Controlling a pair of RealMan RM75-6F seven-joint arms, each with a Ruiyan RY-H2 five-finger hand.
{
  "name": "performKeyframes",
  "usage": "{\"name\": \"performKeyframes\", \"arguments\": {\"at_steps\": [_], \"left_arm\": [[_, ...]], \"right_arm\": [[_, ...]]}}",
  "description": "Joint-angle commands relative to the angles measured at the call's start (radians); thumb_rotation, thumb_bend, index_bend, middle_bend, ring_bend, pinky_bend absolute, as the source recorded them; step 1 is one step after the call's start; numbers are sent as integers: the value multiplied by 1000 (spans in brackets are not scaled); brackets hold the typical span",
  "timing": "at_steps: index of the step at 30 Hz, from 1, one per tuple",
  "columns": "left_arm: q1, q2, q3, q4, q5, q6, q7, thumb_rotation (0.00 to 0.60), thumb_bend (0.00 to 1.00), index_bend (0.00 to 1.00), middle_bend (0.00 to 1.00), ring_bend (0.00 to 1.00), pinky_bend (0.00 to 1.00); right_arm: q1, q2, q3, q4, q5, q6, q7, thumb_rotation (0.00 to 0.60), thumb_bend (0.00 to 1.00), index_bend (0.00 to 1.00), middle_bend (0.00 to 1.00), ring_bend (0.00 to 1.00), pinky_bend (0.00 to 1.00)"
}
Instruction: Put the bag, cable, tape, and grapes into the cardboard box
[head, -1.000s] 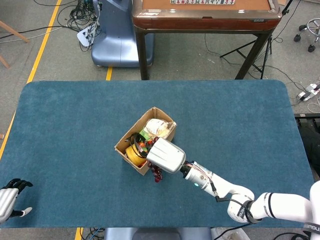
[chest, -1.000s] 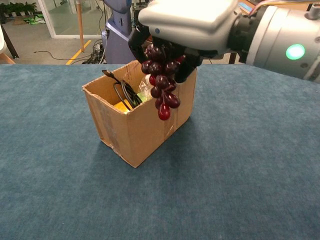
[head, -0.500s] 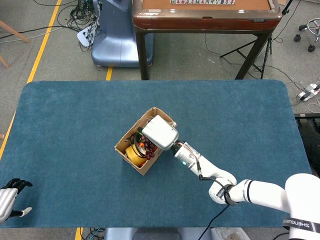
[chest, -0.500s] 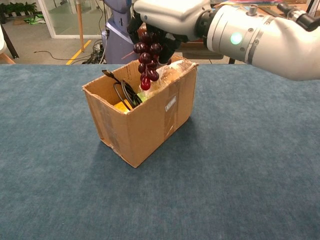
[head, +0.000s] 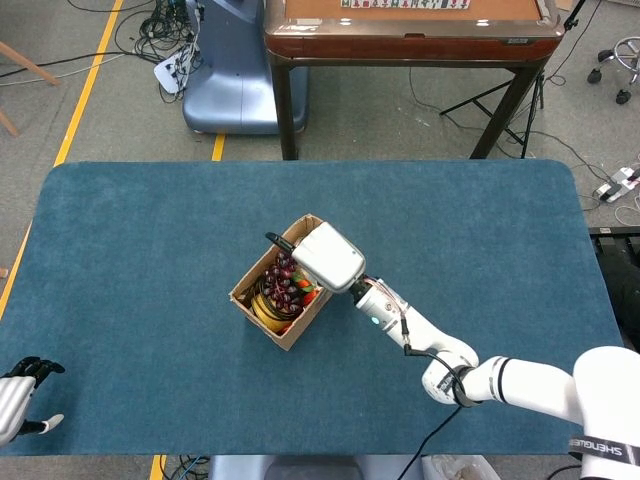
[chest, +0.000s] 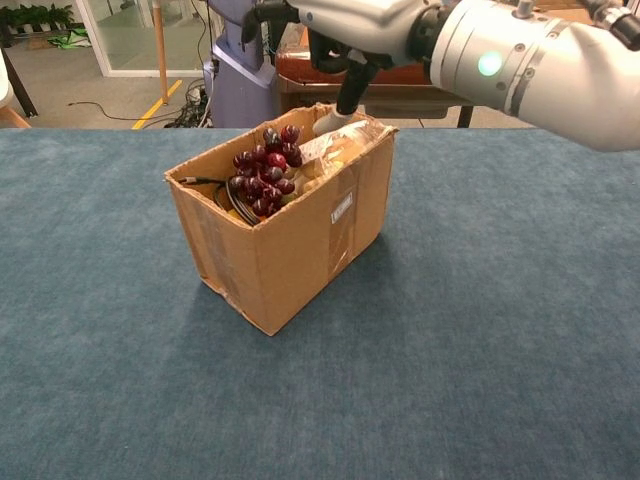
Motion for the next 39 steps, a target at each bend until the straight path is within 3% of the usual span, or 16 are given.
{"name": "performKeyframes", "arguments": {"at_steps": [1, 7, 11, 17, 21, 24, 27, 33, 39], "left_arm": [[0, 1, -1, -2, 0, 2, 0, 600, 100, 319, 291, 163, 400], [-2, 6, 1, -15, 16, 10, 3, 600, 100, 319, 291, 163, 400], [-8, 12, -1, -31, 24, 12, 7, 600, 100, 318, 291, 163, 400], [-12, 18, -7, -56, 41, 32, 10, 600, 100, 318, 291, 163, 400], [-15, 21, -13, -78, 57, 52, 13, 600, 100, 318, 291, 163, 400], [-19, 23, -18, -94, 68, 64, 15, 600, 100, 318, 291, 163, 400], [-27, 26, -29, -116, 69, 70, 14, 600, 100, 319, 291, 163, 400], [-43, 33, -55, -159, 68, 83, 14, 600, 100, 319, 291, 163, 400], [-55, 44, -72, -202, 65, 93, 13, 600, 100, 318, 291, 163, 400]], "right_arm": [[-41, 58, -16, -66, 17, 37, -84, 600, 0, 223, 1000, 989, 1000], [-133, 189, -61, -197, 66, 99, -238, 600, 0, 403, 994, 949, 992], [-202, 273, -90, -282, 124, 147, -328, 600, 0, 433, 954, 912, 983], [-316, 385, -134, -418, 198, 249, -400, 600, 0, 435, 827, 819, 938], [-408, 431, -170, -470, 205, 340, -379, 600, 0, 435, 647, 649, 819], [-467, 447, -193, -475, 192, 394, -331, 600, 0, 434, 524, 504, 677], [-536, 449, -214, -451, 168, 456, -248, 600, 0, 435, 456, 422, 582], [-653, 403, -239, -347, 127, 578, -138, 600, 0, 434, 428, 397, 501], [-749, 352, -255, -254, 87, 664, -30, 600, 0, 435, 428, 397, 495]]}}
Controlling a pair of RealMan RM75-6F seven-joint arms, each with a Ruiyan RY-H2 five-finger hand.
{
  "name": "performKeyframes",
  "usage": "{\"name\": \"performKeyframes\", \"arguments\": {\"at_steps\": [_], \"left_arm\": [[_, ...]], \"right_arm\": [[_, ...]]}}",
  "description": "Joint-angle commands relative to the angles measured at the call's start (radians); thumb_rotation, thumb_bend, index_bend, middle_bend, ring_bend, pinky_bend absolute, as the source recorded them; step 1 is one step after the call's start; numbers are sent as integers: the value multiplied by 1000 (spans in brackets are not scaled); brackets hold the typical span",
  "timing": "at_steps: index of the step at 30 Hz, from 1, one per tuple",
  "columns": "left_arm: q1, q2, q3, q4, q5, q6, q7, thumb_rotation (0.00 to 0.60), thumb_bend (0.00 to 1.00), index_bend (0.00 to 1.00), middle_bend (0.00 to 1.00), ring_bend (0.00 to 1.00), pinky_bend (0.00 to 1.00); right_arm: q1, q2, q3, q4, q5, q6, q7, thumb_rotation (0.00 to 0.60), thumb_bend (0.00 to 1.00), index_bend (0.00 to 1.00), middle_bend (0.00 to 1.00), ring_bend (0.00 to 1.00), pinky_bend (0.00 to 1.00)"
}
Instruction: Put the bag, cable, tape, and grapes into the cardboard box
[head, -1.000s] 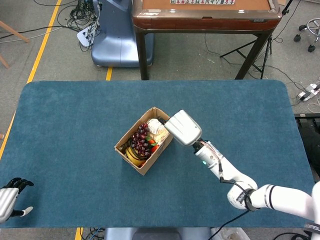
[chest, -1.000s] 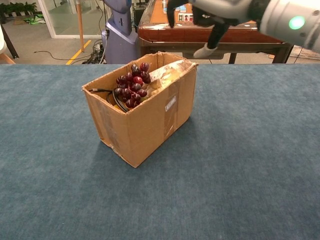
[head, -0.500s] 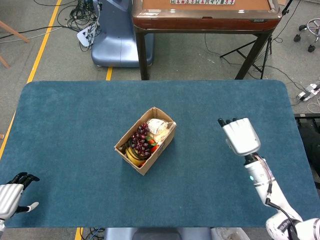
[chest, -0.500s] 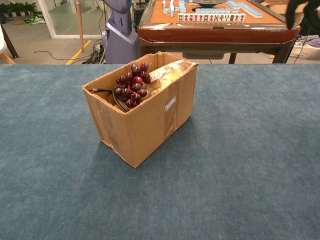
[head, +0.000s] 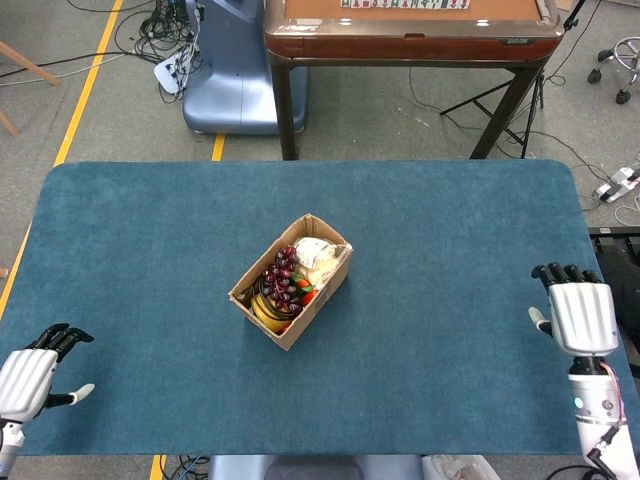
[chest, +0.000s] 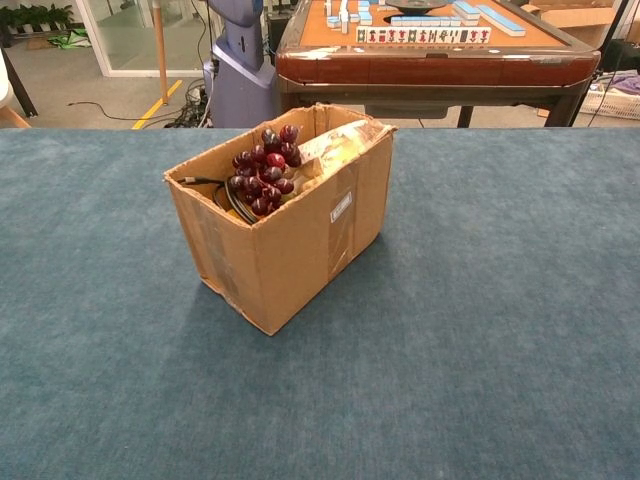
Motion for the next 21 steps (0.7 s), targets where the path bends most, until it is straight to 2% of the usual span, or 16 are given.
{"name": "performKeyframes", "arguments": {"at_steps": [1, 7, 13, 21], "left_arm": [[-3, 7, -9, -10, -4, 10, -1, 600, 100, 318, 291, 163, 400], [9, 13, 1, 10, -36, -4, -4, 600, 100, 318, 291, 163, 401], [4, 6, -1, 18, -33, -6, -4, 600, 99, 318, 291, 163, 400], [-7, -14, 3, 48, -38, -29, -11, 600, 100, 319, 291, 163, 401]], "right_arm": [[-60, -37, -10, 57, -23, 53, 57, 600, 0, 435, 428, 397, 495], [-123, -76, 16, 148, -15, 102, 147, 600, 0, 435, 428, 395, 495], [-143, -47, 42, 154, -16, 84, 220, 600, 0, 435, 415, 371, 494], [-123, -30, 64, 175, 14, -33, 248, 600, 0, 435, 415, 371, 494]]}}
